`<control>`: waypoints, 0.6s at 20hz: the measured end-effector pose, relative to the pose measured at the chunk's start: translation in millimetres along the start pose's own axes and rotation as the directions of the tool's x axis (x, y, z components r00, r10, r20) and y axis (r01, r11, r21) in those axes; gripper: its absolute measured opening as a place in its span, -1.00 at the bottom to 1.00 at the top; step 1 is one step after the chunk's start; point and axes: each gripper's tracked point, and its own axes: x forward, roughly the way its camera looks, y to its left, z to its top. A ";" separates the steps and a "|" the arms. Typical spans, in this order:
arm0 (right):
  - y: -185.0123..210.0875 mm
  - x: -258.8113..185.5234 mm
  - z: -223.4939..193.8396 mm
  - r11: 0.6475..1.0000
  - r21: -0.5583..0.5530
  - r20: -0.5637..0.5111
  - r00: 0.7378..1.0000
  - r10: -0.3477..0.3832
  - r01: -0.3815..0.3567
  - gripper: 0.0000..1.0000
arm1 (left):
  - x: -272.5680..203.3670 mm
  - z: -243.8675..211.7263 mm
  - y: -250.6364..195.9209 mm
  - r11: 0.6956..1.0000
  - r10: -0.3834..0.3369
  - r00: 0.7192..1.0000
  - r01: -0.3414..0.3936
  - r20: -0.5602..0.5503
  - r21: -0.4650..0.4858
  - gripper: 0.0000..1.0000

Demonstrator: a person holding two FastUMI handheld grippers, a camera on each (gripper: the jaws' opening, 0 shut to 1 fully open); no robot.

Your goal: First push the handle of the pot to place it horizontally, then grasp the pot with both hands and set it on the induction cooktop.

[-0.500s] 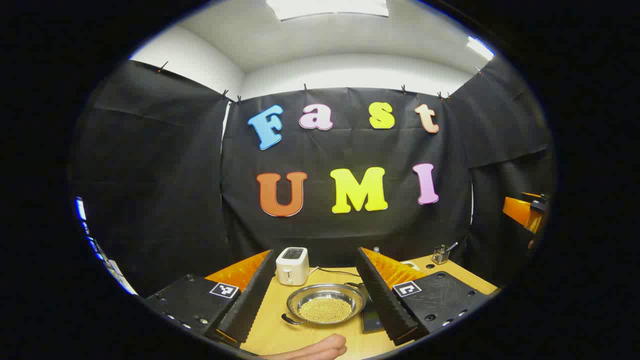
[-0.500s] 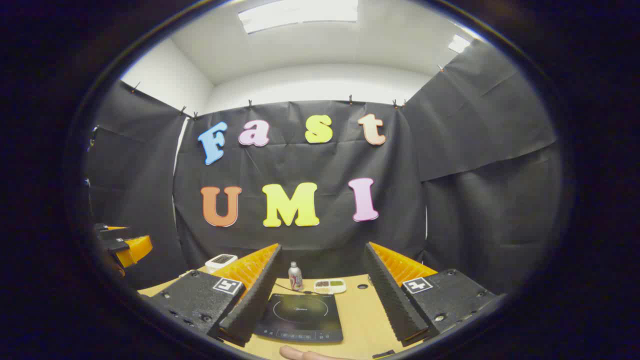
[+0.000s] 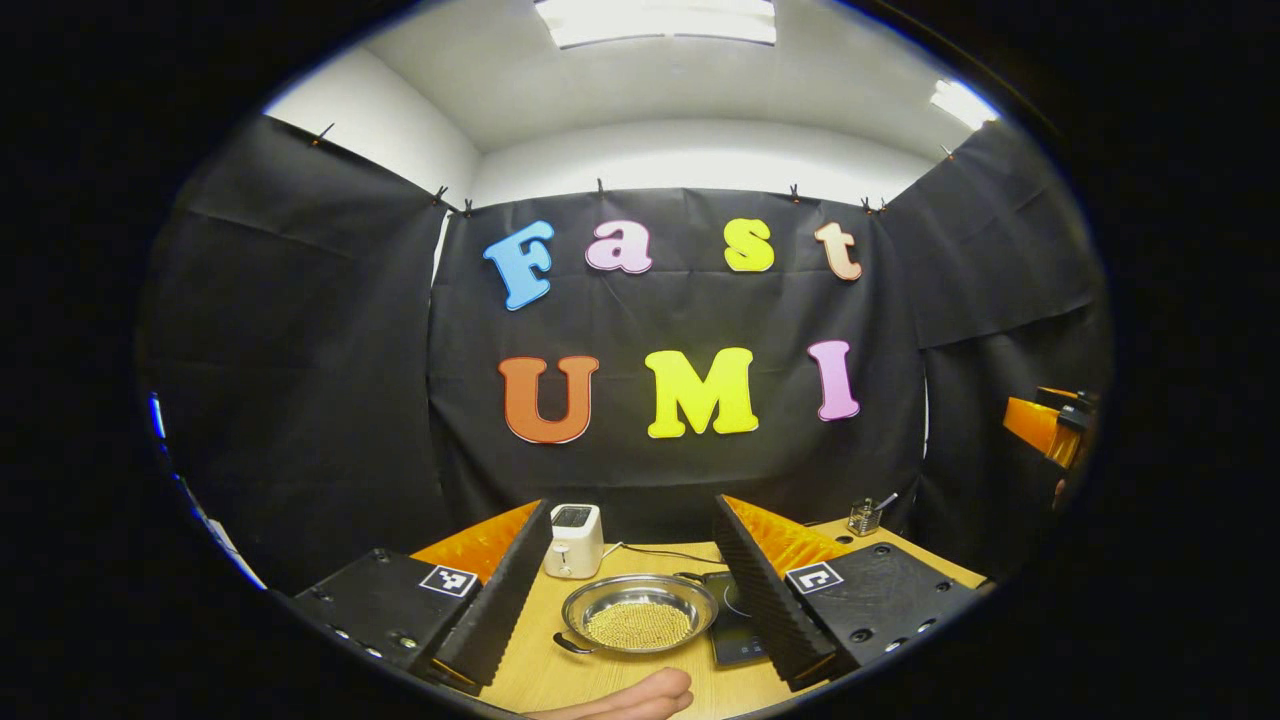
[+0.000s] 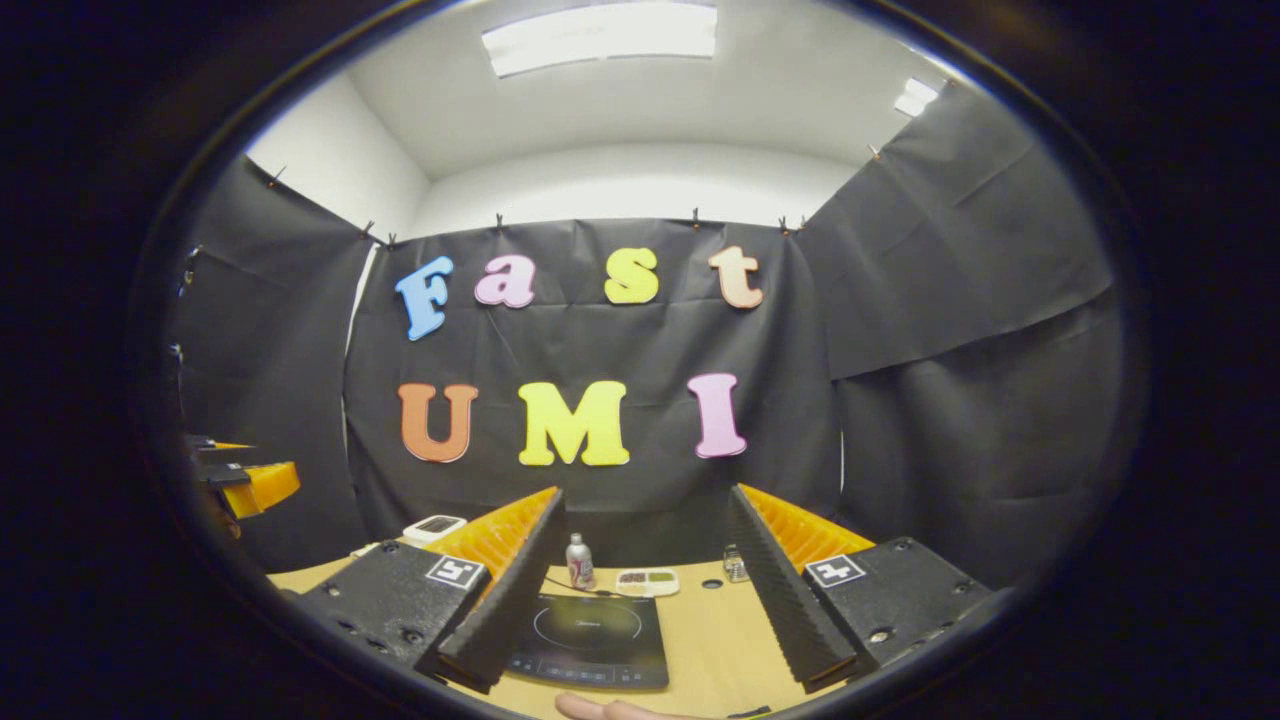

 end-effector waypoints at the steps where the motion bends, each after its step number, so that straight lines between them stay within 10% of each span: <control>1: -1.4 -1.3 0.7 1.000 -0.001 0.007 1.000 0.002 -0.002 0.97 | 0.5 -0.5 -1.0 1.000 -0.003 1.000 0.003 0.000 -0.003 0.92; 12: -11.2 2.3 -0.3 1.000 0.014 0.024 1.000 0.005 -0.006 0.97 | 21.8 -33.8 12.6 0.998 0.063 0.996 -0.062 -0.057 0.022 0.77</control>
